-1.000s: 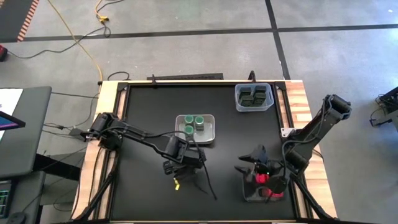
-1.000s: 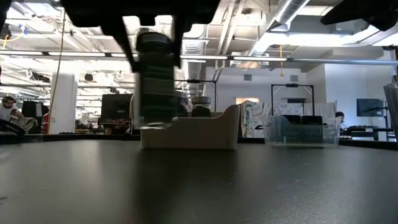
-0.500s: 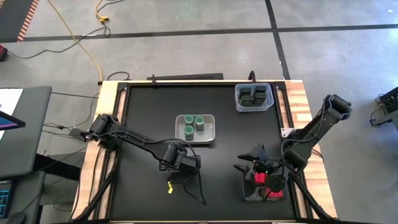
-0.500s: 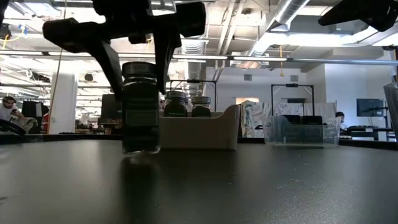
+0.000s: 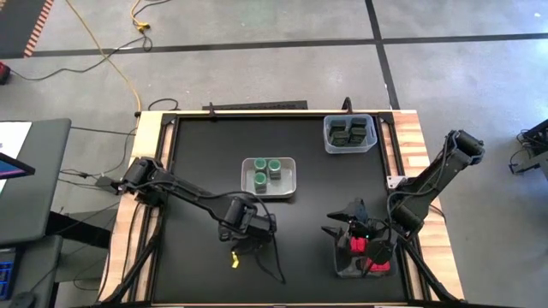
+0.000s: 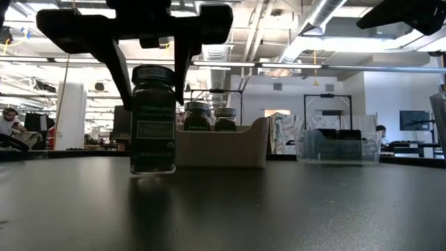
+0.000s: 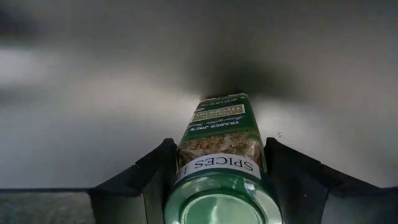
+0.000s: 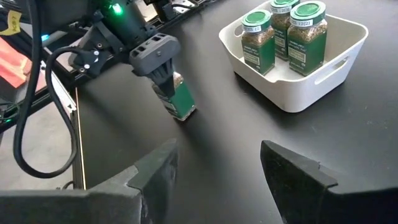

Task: Sort spices by type
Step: Put the green seasoning bottle into the white bin

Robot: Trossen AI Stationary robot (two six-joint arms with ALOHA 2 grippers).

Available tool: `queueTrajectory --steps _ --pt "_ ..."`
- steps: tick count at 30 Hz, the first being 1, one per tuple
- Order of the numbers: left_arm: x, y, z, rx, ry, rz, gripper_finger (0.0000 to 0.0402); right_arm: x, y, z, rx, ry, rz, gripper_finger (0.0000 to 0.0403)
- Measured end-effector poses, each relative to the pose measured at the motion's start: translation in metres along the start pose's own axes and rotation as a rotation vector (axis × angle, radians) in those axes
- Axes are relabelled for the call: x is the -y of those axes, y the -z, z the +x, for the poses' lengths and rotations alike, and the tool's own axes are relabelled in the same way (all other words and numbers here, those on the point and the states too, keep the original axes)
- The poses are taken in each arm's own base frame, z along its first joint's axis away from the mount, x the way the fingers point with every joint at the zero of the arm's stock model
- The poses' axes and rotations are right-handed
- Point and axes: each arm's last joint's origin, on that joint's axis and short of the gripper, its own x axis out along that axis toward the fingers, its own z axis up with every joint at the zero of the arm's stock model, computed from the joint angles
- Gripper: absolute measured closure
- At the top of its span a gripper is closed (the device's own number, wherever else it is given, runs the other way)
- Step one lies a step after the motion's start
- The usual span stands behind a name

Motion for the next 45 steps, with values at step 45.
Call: queueTrajectory --steps 45 --pt "-0.011 0.007 -0.042 -0.056 0.031 -0.561 0.0095 0.005 0.001 0.002 -0.013 0.038 -0.077 0.0147"
